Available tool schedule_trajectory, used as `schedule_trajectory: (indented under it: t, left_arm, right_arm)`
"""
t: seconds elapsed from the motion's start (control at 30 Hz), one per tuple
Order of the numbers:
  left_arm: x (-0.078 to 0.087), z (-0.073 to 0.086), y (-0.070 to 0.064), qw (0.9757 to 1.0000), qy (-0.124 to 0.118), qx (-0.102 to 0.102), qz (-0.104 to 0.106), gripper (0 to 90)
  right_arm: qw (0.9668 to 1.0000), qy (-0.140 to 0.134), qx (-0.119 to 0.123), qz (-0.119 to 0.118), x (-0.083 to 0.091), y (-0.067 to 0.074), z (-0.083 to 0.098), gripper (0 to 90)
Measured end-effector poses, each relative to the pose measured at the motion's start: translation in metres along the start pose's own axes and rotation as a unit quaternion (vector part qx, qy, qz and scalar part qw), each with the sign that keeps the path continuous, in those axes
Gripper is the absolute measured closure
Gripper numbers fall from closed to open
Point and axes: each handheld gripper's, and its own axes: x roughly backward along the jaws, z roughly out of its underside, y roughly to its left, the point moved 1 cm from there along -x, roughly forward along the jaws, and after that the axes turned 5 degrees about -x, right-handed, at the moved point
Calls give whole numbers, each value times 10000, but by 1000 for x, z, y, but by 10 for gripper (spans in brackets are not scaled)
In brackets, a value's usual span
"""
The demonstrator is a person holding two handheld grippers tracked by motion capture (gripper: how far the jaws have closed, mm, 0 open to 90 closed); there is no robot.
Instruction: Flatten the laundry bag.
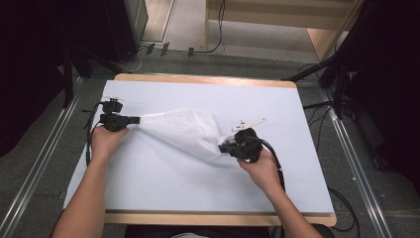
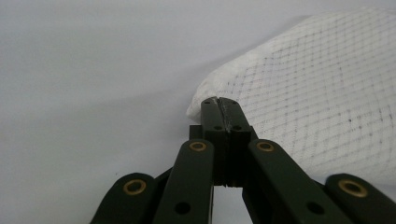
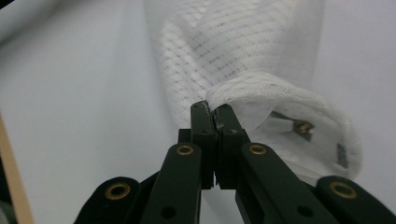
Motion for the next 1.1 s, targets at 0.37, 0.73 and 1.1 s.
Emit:
schedule_trajectory:
  t: [0.37, 0.73, 1.1]
  left_arm:
    - [1, 0, -3, 9998, 144, -23, 159, 768]
    - [24, -3, -27, 9986, -124, -258, 443, 631]
    - [16, 6, -65, 9951, 33, -538, 830, 624]
  right_arm:
    - [9997, -33, 93, -230, 14, 11, -1, 687]
    - [9991, -420, -64, 7, 37, -19, -16, 659]
    - [9995, -236, -13, 222, -2, -41, -37, 611]
